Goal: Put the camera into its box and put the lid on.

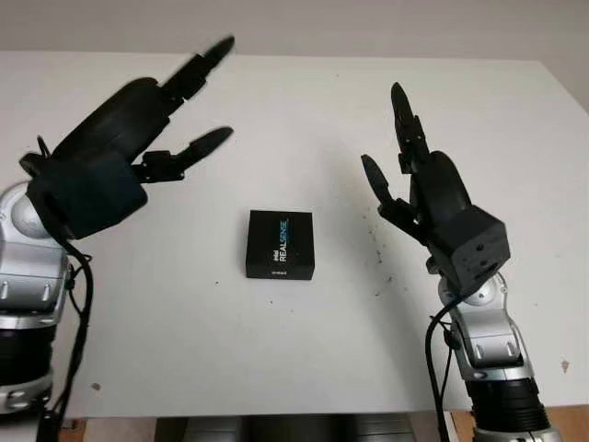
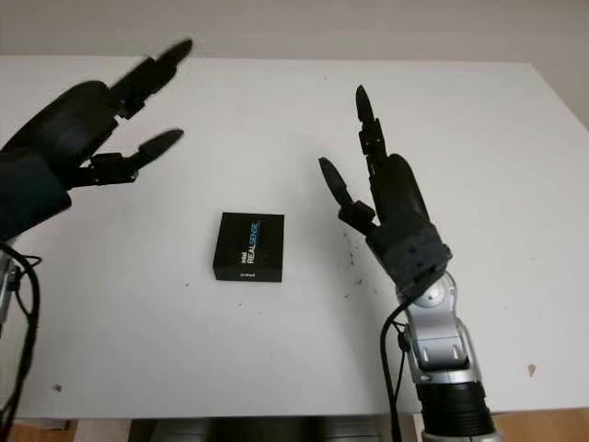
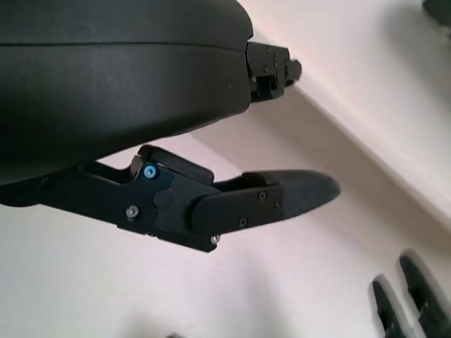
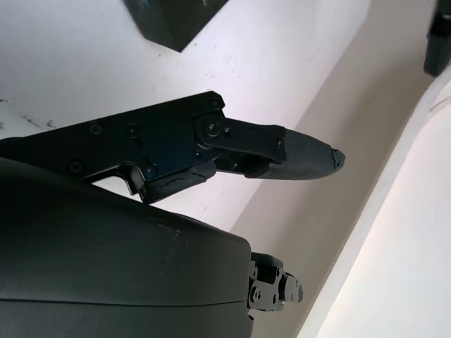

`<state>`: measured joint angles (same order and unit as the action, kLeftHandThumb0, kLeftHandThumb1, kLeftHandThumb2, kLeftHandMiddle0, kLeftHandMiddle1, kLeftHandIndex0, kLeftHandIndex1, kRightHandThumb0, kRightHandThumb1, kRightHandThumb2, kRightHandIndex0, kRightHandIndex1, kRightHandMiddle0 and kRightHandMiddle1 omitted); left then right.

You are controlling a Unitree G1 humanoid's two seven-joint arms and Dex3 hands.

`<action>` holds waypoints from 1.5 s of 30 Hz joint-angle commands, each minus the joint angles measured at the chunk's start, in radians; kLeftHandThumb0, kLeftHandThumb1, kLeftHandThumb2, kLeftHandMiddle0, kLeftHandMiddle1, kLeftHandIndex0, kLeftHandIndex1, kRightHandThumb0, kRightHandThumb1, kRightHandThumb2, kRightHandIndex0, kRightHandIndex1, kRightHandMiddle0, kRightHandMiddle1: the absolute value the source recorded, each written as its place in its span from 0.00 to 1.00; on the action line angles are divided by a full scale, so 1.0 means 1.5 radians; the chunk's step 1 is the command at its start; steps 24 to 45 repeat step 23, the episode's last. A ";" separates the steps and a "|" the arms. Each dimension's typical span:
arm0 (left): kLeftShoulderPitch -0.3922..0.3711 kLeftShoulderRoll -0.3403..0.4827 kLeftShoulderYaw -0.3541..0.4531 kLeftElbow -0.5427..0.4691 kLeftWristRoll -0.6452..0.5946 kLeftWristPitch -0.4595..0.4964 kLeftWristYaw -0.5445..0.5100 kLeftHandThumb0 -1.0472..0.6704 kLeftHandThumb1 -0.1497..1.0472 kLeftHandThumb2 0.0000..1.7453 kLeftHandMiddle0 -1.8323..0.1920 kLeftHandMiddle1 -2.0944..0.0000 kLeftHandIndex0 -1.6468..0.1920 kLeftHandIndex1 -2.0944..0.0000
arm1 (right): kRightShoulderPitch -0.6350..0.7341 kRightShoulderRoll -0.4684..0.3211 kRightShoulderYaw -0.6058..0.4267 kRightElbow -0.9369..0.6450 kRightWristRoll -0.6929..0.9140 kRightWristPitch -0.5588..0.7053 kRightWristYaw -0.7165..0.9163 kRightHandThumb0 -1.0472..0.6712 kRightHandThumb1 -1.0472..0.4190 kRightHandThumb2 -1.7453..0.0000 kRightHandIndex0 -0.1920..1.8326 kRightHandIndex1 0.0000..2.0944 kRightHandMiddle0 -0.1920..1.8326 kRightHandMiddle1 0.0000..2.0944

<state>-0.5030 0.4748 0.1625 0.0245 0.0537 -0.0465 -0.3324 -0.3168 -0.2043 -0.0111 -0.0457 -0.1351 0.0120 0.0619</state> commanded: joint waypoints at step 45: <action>0.007 -0.187 0.033 0.233 -0.184 -0.130 0.044 0.15 1.00 0.40 1.00 1.00 1.00 1.00 | -0.036 0.063 -0.036 0.096 0.148 0.011 0.032 0.16 0.00 0.59 0.00 0.00 0.00 0.00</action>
